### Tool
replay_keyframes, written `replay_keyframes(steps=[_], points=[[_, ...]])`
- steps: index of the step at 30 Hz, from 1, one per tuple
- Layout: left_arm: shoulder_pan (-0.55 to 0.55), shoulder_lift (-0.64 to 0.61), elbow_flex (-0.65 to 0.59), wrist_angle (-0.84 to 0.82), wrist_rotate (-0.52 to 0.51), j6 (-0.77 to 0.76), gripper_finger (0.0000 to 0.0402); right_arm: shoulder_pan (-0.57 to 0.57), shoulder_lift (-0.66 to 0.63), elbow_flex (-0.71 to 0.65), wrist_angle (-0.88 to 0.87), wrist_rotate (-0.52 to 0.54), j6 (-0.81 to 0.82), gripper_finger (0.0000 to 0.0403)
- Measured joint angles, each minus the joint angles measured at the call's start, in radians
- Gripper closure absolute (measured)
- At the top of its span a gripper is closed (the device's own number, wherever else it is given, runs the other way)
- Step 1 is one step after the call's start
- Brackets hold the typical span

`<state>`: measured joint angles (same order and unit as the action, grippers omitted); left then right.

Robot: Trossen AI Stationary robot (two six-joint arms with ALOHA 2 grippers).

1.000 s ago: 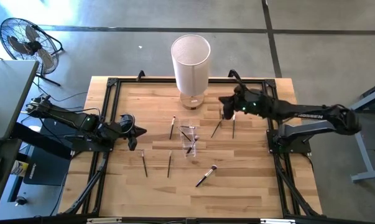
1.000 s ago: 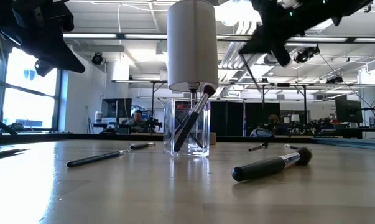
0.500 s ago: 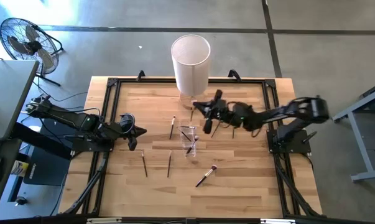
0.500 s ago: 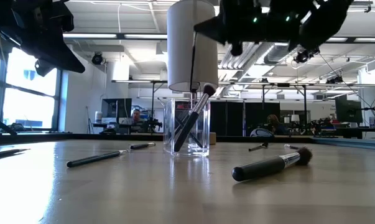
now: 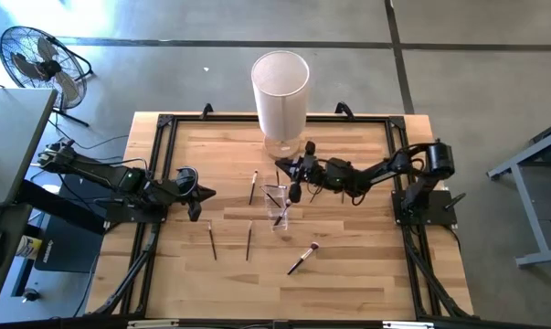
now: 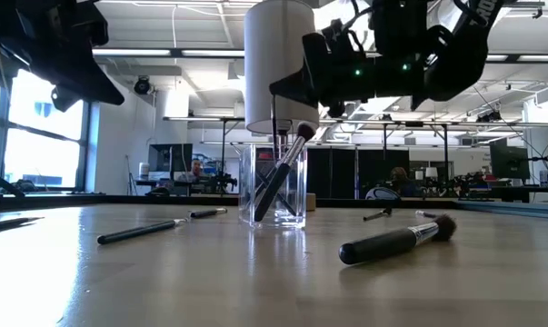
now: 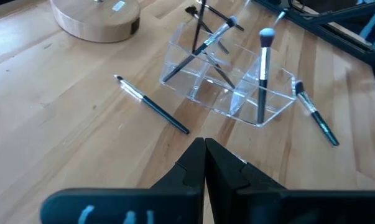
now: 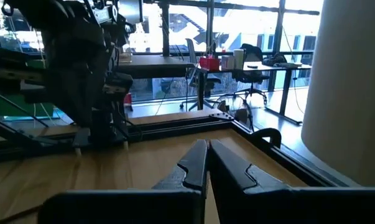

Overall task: Put items in baskets/containers
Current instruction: Put the black eyeshadow brush into the transparent organizer

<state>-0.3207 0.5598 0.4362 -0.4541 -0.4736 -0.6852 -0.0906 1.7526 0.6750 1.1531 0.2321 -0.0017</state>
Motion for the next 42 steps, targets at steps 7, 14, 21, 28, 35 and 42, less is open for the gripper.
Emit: replay_keyframes(steps=[7,14,21,28,35,42], points=[[0.000,0.002,0.000,0.015,0.004,0.007,0.0375,0.000,-0.130,0.000,-0.183,0.000,0.000,0.0310],[0.000,0.005,0.000,0.090,-0.041,0.047,0.0300,0.012,-0.361,0.000,-0.505,0.033,0.001,0.0252],[0.000,0.075,0.001,0.387,-0.198,0.115,0.0242,0.071,-0.612,0.001,-1.017,0.194,0.314,0.0265],[0.036,0.210,0.111,0.393,-0.346,0.243,0.0238,0.087,-0.741,0.000,-1.499,0.151,0.670,0.0318],[0.254,0.351,0.298,0.099,-0.248,0.126,0.0238,0.107,-0.745,0.000,-1.522,0.160,0.675,0.0352],[0.527,0.547,0.420,-0.069,0.104,0.024,0.0238,0.106,-0.745,0.000,-1.523,0.184,0.678,0.0358]])
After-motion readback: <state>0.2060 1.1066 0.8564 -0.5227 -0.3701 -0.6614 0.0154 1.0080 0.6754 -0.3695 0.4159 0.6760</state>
